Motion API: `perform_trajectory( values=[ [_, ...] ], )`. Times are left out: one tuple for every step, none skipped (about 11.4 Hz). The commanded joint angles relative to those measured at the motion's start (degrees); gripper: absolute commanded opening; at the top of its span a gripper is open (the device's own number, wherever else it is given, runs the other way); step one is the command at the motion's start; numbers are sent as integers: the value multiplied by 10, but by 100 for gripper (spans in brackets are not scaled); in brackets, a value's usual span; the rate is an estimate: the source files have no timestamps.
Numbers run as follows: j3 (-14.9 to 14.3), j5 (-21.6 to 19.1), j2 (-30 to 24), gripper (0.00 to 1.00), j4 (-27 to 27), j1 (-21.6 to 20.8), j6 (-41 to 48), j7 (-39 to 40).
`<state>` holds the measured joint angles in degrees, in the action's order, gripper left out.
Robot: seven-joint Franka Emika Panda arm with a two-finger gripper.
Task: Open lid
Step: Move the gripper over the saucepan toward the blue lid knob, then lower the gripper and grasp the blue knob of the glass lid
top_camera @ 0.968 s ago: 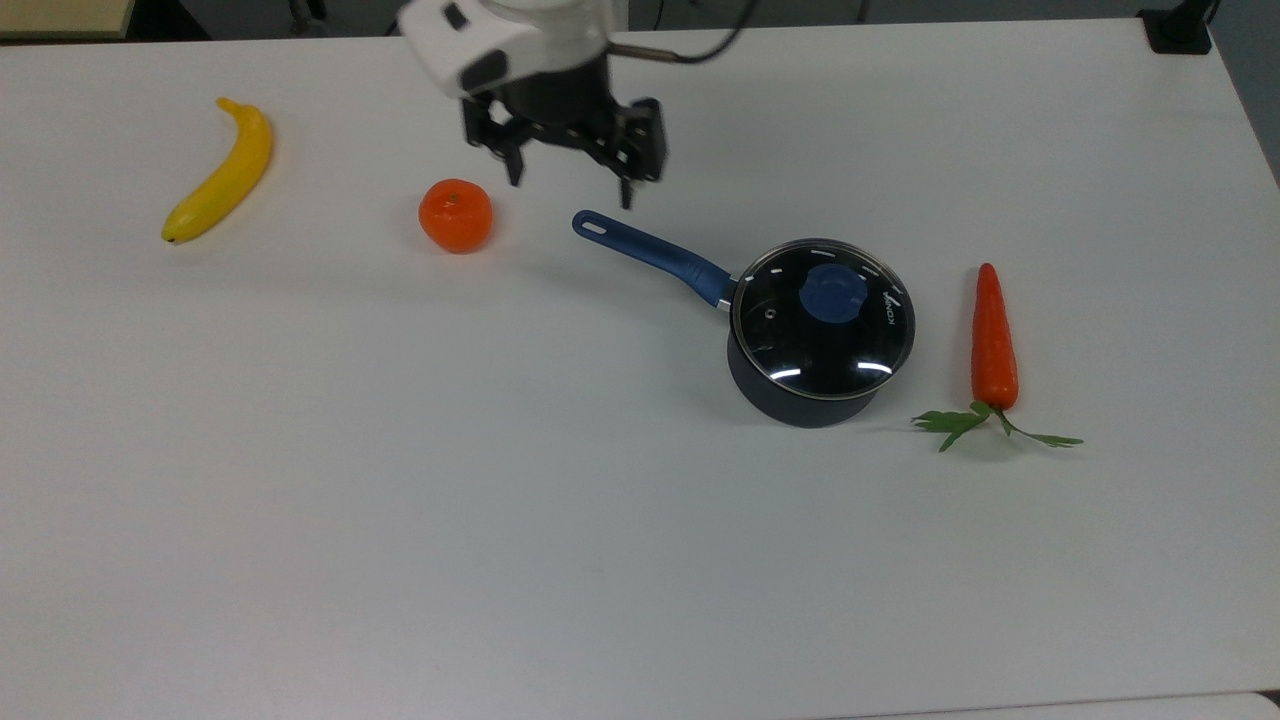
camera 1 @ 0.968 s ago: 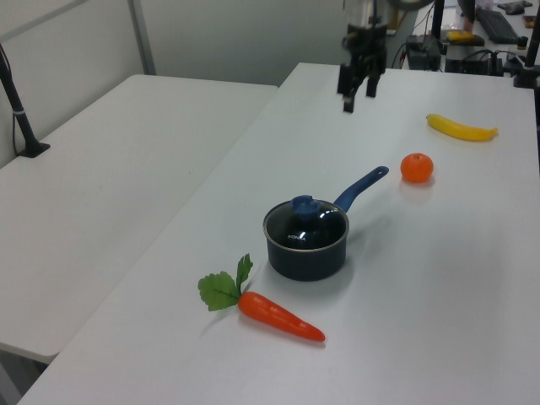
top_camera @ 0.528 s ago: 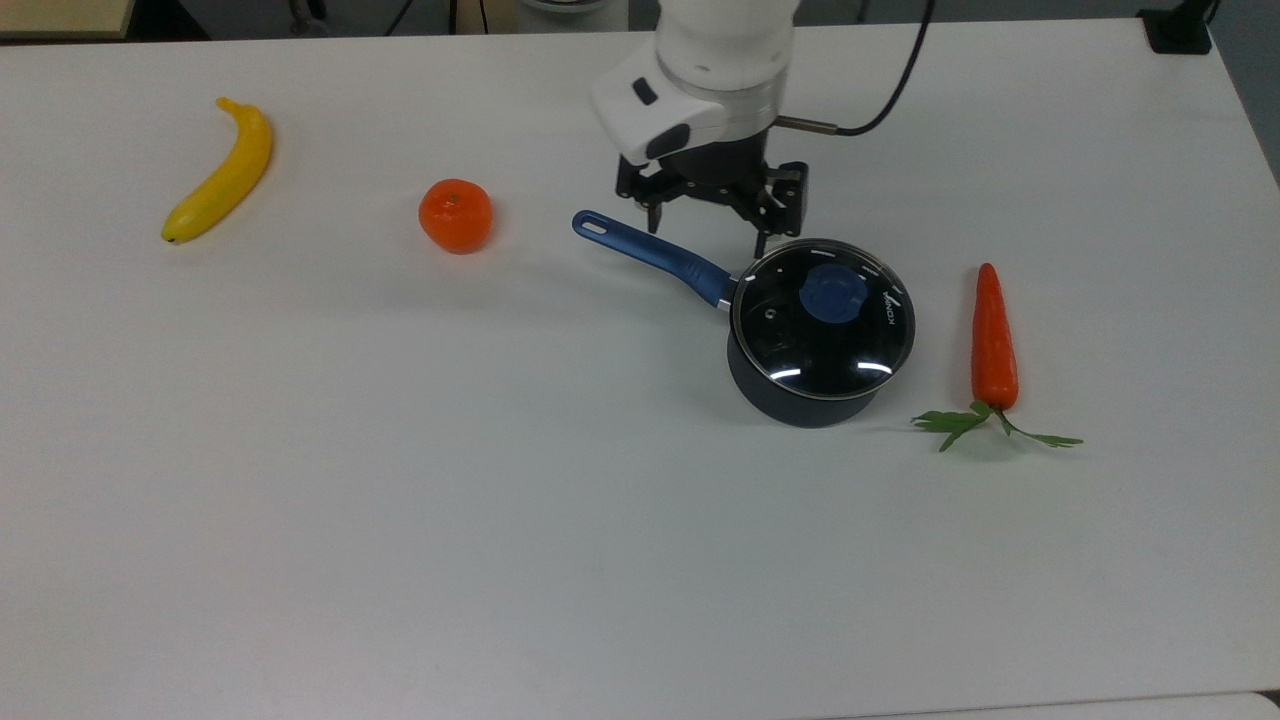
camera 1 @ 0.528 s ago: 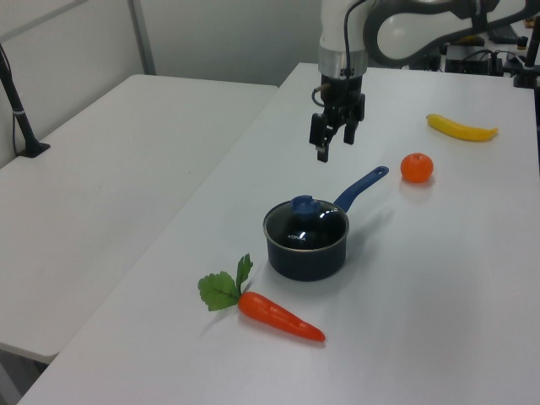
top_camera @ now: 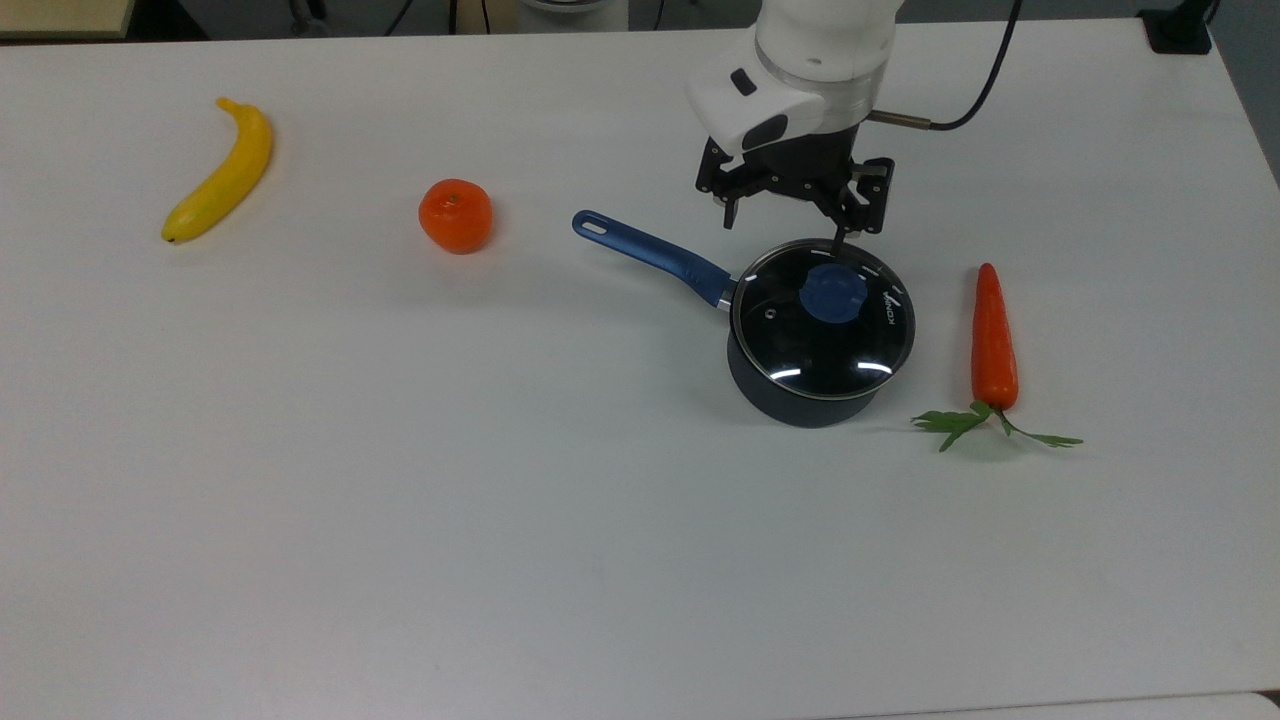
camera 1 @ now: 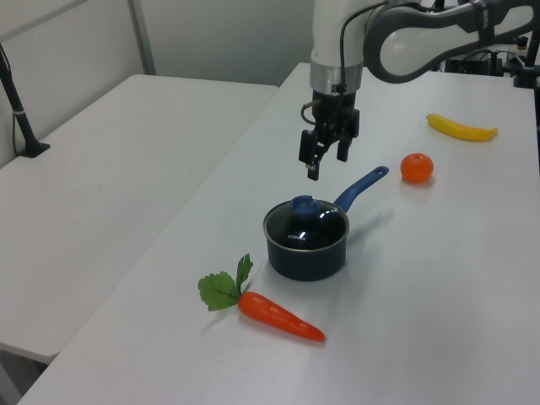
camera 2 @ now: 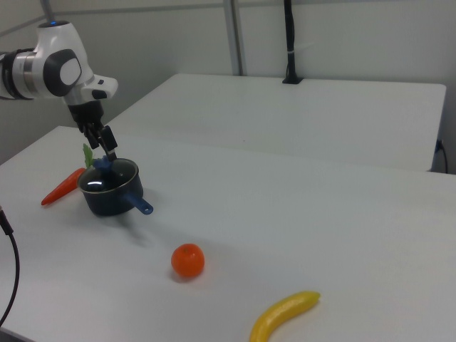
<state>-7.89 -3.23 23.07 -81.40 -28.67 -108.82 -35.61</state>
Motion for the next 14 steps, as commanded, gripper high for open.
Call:
perform_trajectory(
  values=[
    [-5,2,25,100,15,-15,-48,-38],
    [-5,3,35,100,26,-17,-52,-42],
    [-5,2,43,100,30,-18,-53,-42],
    [-5,0,44,100,30,-21,-53,-42],
    [-5,0,47,100,30,-27,-54,-43],
    [-5,-1,52,100,31,-28,-55,-43],
    [-5,0,56,100,31,-31,-55,-47],
    [-5,0,59,100,31,-31,-55,-49],
    [-5,0,63,100,32,-31,-56,-50],
    [-3,0,65,100,31,-31,-56,-51],
    [-2,0,70,100,37,-31,-56,-56],
    [-2,0,79,100,42,-31,-56,-60],
    [-2,0,82,100,43,-30,-57,-61],
    [-2,0,87,100,43,-31,-57,-62]
  ],
)
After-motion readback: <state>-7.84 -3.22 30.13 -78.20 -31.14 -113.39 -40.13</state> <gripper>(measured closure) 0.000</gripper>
